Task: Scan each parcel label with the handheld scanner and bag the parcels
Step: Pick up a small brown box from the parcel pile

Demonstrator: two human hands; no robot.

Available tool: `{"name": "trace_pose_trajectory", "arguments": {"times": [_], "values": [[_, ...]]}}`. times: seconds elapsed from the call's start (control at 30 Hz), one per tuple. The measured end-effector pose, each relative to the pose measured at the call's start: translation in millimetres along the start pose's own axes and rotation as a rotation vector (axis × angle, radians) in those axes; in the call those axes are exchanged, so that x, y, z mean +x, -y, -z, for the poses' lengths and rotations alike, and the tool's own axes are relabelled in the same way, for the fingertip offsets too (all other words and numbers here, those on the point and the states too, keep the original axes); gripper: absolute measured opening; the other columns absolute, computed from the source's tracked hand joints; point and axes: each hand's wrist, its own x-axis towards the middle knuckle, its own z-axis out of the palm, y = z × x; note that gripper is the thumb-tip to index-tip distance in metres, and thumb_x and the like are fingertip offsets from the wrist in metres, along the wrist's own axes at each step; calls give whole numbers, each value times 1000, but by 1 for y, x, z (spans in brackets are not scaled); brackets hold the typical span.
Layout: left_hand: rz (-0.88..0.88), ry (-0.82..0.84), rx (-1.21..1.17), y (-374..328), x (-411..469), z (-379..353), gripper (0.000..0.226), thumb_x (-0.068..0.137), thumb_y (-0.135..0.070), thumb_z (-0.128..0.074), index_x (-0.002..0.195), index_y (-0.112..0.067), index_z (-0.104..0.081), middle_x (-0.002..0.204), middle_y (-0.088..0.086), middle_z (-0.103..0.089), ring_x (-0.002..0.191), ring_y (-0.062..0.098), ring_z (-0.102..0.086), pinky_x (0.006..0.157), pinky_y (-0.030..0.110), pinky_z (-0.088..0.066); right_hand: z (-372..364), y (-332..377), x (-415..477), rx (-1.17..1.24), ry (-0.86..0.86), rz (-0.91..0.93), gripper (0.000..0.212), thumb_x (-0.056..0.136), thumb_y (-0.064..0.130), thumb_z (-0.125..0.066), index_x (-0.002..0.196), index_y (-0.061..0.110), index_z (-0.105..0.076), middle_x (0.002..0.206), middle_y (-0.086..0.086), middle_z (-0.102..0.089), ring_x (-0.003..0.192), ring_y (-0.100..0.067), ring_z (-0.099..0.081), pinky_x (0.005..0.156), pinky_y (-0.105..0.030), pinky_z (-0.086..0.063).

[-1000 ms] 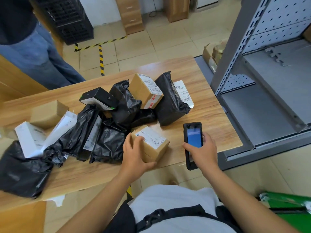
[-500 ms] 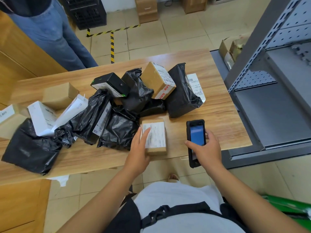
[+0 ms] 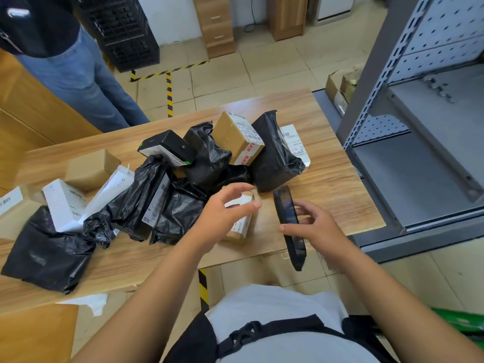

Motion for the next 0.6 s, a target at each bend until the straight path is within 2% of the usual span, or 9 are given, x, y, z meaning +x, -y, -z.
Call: {"name": "trace_pose_trajectory", "arguments": {"times": [0.07, 0.17, 0.27, 0.33, 0.4, 0.47, 0.6], "values": [[-19, 110, -17, -13, 4, -3, 43, 79, -47, -78, 118, -50, -61, 130, -21, -59, 122, -5, -52, 86, 17, -44, 2, 14, -5, 14, 138, 28, 65, 50, 35, -92, 113, 39, -75, 101, 8, -73, 77, -6, -73, 64, -21, -57], [-20, 192, -79, -20, 6, -9, 49, 78, -42, -80, 123, -44, -59, 132, -15, -59, 116, -4, -58, 82, 14, -51, 4, 28, -10, 3, 269, 39, 54, 51, 38, -88, 103, 50, -78, 88, 21, -74, 75, -3, -68, 68, -22, -58], [22, 173, -205, -15, 6, -14, 48, 77, -34, -83, 120, -34, -62, 130, -1, -62, 116, 14, -63, 94, 31, -53, 2, 33, -14, -11, 330, 29, 52, 55, 41, -85, 104, 54, -76, 86, 27, -71, 77, -1, -69, 68, -18, -56], [32, 142, -255, -12, 5, -17, 47, 76, -30, -83, 118, -27, -63, 126, 6, -64, 112, 21, -66, 93, 36, -55, 0, 33, -16, -3, 327, 23, 57, 55, 43, -85, 110, 50, -75, 88, 24, -72, 78, 0, -70, 66, -15, -54], [24, 128, -285, -10, 5, -19, 44, 77, -25, -84, 116, -24, -63, 122, 8, -65, 104, 19, -69, 82, 28, -57, 0, 30, -18, 11, 311, 9, 56, 60, 40, -85, 114, 44, -74, 90, 21, -73, 82, 1, -71, 65, -14, -55], [18, 128, -293, -7, 5, -20, 43, 76, -26, -85, 114, -27, -63, 122, 8, -64, 100, 15, -70, 76, 23, -57, 0, 29, -21, 24, 308, -2, 42, 67, 35, -83, 105, 51, -76, 89, 22, -74, 87, 3, -71, 66, -13, -55], [37, 144, -327, 2, 7, -23, 42, 78, -44, -78, 116, -32, -65, 122, 2, -65, 108, 14, -68, 80, 22, -55, -1, 31, -22, 24, 292, -16, 37, 63, 40, -83, 97, 53, -78, 86, 25, -74, 86, 1, -72, 66, -17, -56]]}}
